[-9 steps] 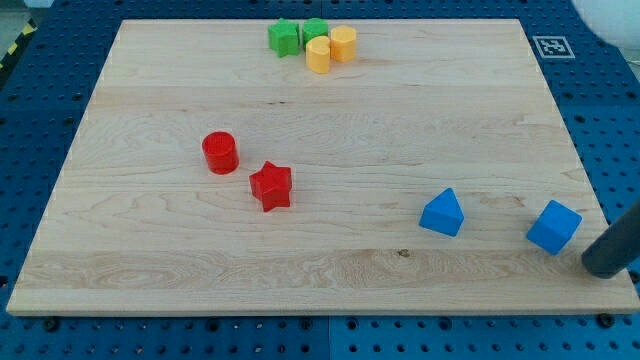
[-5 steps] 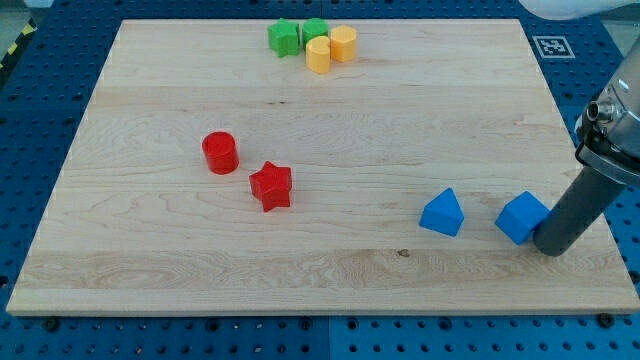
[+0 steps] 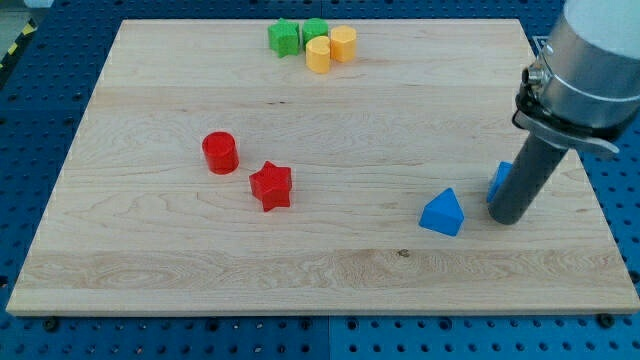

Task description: Move the blue cube towards right and a bit up

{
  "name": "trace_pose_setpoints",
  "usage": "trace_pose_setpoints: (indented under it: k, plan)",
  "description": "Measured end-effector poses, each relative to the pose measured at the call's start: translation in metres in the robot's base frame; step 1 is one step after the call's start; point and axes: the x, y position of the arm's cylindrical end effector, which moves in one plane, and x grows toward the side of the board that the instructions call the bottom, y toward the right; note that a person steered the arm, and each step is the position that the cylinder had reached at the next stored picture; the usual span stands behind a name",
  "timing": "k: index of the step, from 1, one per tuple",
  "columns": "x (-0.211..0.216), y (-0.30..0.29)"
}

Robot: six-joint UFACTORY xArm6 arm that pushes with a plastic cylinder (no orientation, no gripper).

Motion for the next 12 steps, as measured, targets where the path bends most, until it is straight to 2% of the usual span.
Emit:
trace_pose_setpoints:
  k: [5, 7, 9, 12]
  plan:
    - [-0.111, 0.008]
    - [-0.055, -0.045]
    - [-0.052, 0.023]
    - [-0.053, 0.048]
